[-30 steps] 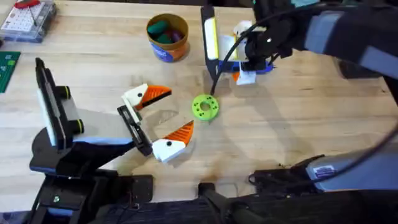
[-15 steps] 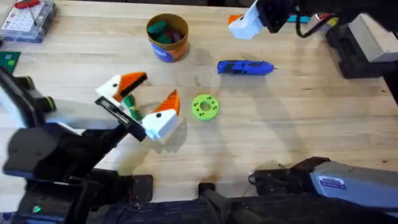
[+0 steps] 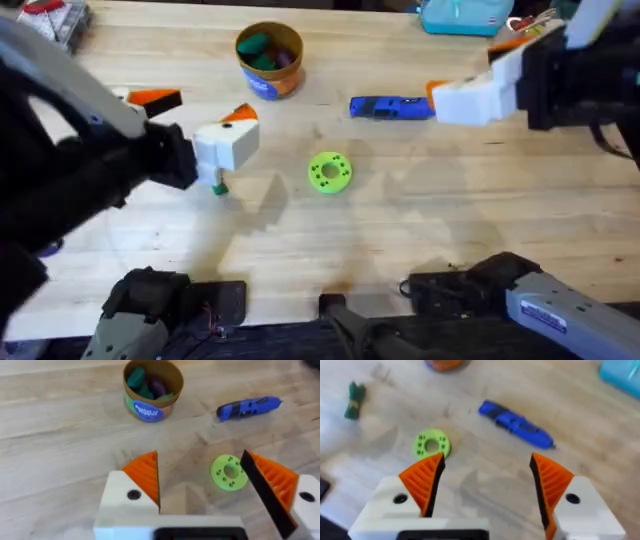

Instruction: Pick up the gripper from the table and insert it into the empty holder that is missing its gripper. Then pick up a screw, insert it into the mounting hole, and use the screwdriver to tighten it. Finally, clean up the table by picking up the vegetable and placing it into the bucket.

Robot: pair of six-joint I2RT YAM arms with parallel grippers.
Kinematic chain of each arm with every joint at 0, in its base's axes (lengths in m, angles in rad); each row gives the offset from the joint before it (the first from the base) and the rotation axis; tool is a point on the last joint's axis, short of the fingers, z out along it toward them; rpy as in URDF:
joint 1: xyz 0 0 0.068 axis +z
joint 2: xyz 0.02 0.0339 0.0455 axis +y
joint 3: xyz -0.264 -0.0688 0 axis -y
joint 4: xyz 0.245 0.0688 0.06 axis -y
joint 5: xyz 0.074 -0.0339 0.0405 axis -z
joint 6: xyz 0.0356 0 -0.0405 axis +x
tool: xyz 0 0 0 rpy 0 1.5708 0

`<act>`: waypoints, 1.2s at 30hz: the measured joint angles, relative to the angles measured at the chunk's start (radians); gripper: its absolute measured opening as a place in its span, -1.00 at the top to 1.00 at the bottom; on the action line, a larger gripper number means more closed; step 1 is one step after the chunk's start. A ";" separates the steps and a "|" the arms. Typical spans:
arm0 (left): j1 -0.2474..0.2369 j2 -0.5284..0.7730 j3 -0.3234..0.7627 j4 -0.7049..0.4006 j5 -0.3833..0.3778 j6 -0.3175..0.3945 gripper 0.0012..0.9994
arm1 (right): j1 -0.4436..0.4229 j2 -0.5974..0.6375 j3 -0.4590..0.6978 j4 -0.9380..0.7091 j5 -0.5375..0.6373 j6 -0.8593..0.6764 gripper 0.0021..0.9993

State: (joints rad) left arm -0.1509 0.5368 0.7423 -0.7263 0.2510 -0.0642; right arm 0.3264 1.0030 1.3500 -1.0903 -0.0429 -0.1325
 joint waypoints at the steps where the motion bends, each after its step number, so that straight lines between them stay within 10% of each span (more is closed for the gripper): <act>1: 0.000 0.032 0.034 -0.036 -0.009 0.004 -0.97 | 0.000 -0.001 0.000 -0.039 0.000 0.006 -0.98; 13: 0.009 0.425 0.322 -0.542 -0.095 0.020 -0.97 | 0.000 0.003 -0.075 -0.283 0.000 0.073 -0.98; 26: 0.205 0.627 0.323 -0.585 -0.165 0.011 -0.97 | 0.000 0.003 -0.162 -0.253 0.000 0.112 -0.98; 36: 0.219 0.627 0.323 -0.586 -0.167 0.008 -0.97 | 0.000 0.003 -0.162 -0.246 0.000 0.113 -0.98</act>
